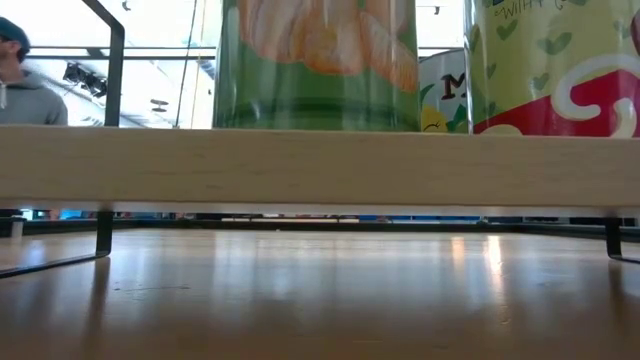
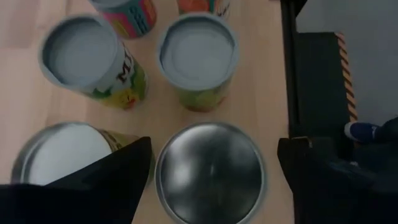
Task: Pick and place cans onto a shelf
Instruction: Put the canned pears on the left shelf
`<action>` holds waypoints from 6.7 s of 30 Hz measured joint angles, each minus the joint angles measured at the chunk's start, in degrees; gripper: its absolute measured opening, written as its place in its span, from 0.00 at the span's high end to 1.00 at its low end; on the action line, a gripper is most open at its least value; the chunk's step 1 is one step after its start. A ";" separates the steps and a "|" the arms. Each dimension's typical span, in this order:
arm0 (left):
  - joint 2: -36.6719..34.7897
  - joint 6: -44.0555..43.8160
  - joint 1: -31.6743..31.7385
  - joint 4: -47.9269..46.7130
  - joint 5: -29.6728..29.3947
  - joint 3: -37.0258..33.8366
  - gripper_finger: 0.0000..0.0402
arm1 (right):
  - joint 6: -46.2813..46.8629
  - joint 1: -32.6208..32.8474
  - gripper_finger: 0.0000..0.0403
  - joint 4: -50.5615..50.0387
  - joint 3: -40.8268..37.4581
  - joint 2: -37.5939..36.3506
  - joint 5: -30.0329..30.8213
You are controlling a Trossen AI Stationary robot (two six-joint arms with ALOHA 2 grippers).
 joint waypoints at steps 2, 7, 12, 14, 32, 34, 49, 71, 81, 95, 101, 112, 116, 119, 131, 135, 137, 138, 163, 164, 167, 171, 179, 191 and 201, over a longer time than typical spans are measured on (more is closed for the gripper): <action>0.02 -0.04 0.02 -0.93 0.00 1.70 0.12 | -0.01 0.00 0.50 0.01 0.00 0.00 0.00; 0.04 0.29 0.12 -4.49 -0.42 7.66 0.12 | -0.06 0.00 0.50 0.26 0.00 0.00 0.00; -0.02 0.53 0.11 -9.49 0.84 14.87 0.12 | -0.13 -0.02 0.50 0.90 0.00 0.00 0.02; -1.89 -0.49 -0.31 -9.46 3.40 13.58 0.12 | -0.17 0.00 0.50 0.90 0.00 0.00 0.00; -13.19 -32.26 -11.39 -32.92 16.25 13.22 0.14 | -4.59 0.26 0.50 2.16 0.00 0.00 0.07; -14.48 -34.84 -13.27 -32.61 13.80 13.22 0.14 | -4.77 0.19 0.50 2.15 0.00 0.00 0.07; -31.84 -43.79 -23.53 -32.76 1.69 -9.93 0.14 | -4.59 -4.62 0.50 7.40 0.00 -0.02 0.27; -41.35 -25.20 -32.96 -14.47 14.65 -43.85 0.12 | 2.67 -13.35 0.44 8.61 0.00 -0.01 0.26; -40.09 -29.05 -29.43 -13.13 13.50 -43.87 0.12 | 1.27 -13.51 0.44 8.60 0.00 -0.01 0.07; -40.21 -39.71 -26.96 -8.44 9.90 -43.83 0.14 | -1.70 -13.60 0.44 8.60 0.00 0.00 0.07; -39.58 -40.94 -27.32 -7.99 9.66 -43.83 0.30 | -1.73 -13.62 0.44 8.58 0.00 0.00 0.04; -39.63 -44.97 -27.63 -14.10 11.91 -43.83 0.14 | -1.68 -13.62 0.44 8.60 0.00 0.00 0.04; -39.63 -47.73 -29.41 -16.70 10.98 -43.83 0.11 | -1.62 -13.62 0.44 8.60 0.00 0.00 0.04; -39.74 -50.40 -30.79 -17.39 9.94 -43.83 0.11 | -1.57 -13.72 0.44 8.62 0.00 0.00 0.04; -40.72 -52.00 -34.56 -14.36 5.69 -48.83 0.11 | -1.49 -13.99 0.44 8.62 0.00 0.00 1.36; -42.67 -54.37 -36.33 -9.03 5.76 -54.61 0.11 | -1.11 -13.99 0.44 8.67 0.00 0.00 1.36; -43.02 -54.60 -36.81 -8.20 5.56 -56.14 0.11 | -1.11 -13.99 0.44 9.00 0.00 -0.01 1.37; -43.08 -54.43 -37.00 -7.74 5.51 -56.53 0.11 | -1.09 -13.99 0.44 9.08 0.00 0.00 1.38; -42.51 -51.11 -35.15 -0.10 5.57 -63.61 0.11 | -1.05 -13.92 0.44 11.47 -0.02 0.00 1.17; -42.51 -50.71 -35.07 -0.08 5.57 -63.61 0.11 | -1.05 -13.90 0.44 11.58 -0.02 0.00 1.14; -42.51 -48.78 -34.58 0.13 5.70 -63.61 0.11 | -1.05 -13.90 0.44 11.61 -0.02 0.00 1.12; -42.51 -45.69 -33.09 0.55 5.26 -63.61 0.11 | -1.05 -13.90 0.44 11.61 -0.02 0.00 1.11; -42.33 -39.74 -29.29 8.38 7.84 -67.37 0.11 | -1.05 -13.90 0.44 12.07 -0.02 0.00 1.05; -42.77 -37.31 -28.39 11.32 12.58 -68.81 0.20 | -1.54 -13.90 0.44 12.01 -0.02 0.00 -0.21; -42.69 -20.29 -24.40 -7.05 16.64 -50.38 0.22 | -2.80 -14.05 0.44 11.98 -0.02 0.00 -0.22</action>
